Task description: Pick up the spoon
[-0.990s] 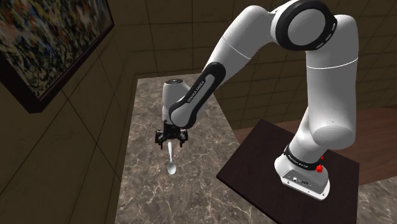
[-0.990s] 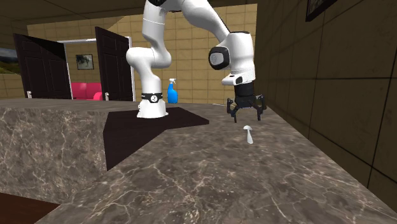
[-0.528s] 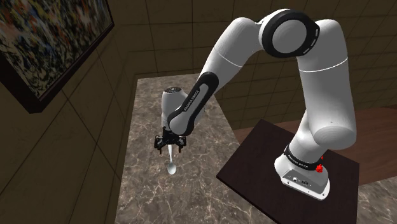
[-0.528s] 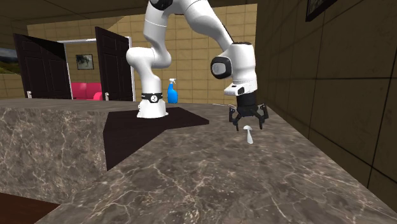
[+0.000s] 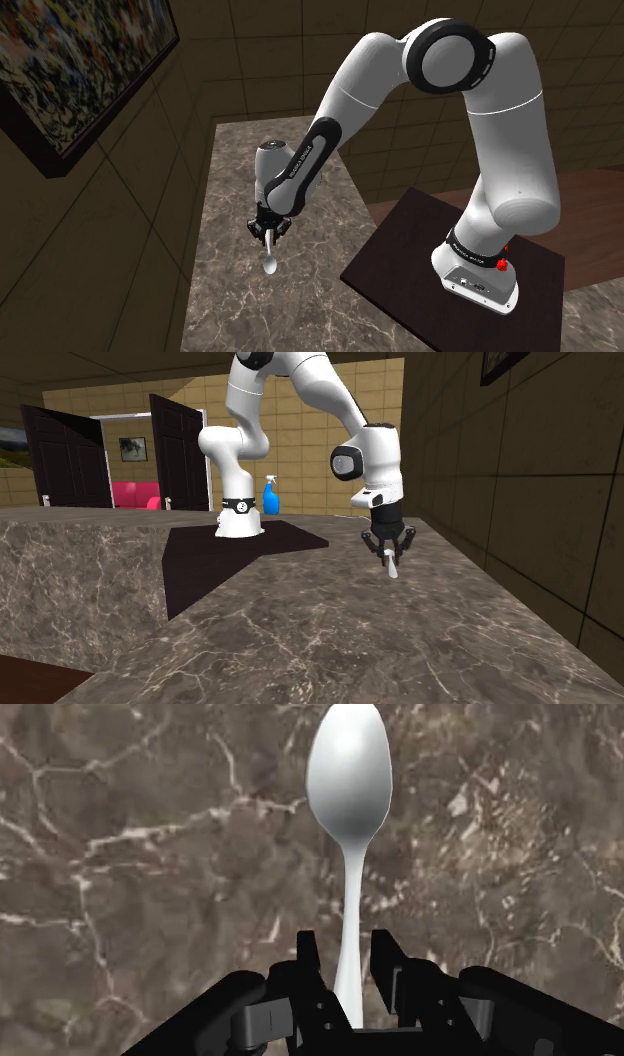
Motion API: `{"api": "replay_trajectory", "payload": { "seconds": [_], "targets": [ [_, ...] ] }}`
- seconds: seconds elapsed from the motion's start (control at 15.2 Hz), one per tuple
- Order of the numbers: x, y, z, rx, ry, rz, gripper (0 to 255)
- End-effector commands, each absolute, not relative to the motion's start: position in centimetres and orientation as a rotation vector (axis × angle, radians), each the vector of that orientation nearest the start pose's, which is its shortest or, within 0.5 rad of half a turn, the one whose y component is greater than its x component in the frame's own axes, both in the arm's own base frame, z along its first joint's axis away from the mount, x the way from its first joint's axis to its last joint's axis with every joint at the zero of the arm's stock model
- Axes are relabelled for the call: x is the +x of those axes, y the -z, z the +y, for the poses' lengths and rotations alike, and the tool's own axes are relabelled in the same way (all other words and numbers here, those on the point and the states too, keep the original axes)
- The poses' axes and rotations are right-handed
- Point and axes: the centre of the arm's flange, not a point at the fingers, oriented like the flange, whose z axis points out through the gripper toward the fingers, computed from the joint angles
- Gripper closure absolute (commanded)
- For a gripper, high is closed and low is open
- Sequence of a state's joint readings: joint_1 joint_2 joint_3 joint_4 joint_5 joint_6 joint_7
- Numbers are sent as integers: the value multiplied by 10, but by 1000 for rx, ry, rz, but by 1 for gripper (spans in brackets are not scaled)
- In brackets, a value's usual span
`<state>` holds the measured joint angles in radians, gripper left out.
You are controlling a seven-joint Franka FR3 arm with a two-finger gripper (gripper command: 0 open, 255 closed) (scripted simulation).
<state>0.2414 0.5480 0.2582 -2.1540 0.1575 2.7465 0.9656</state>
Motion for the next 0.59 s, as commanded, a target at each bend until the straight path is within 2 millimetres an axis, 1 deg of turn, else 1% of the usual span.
{"api": "replay_trajectory", "payload": {
  "seconds": [0.0, 0.26, 0.53],
  "targets": [
    [500, -152, 273, -2797, -129, 938, 255],
    [500, -152, 272, -2797, -129, 938, 255],
    [500, -173, 272, -2797, -129, 938, 255]
  ]
}}
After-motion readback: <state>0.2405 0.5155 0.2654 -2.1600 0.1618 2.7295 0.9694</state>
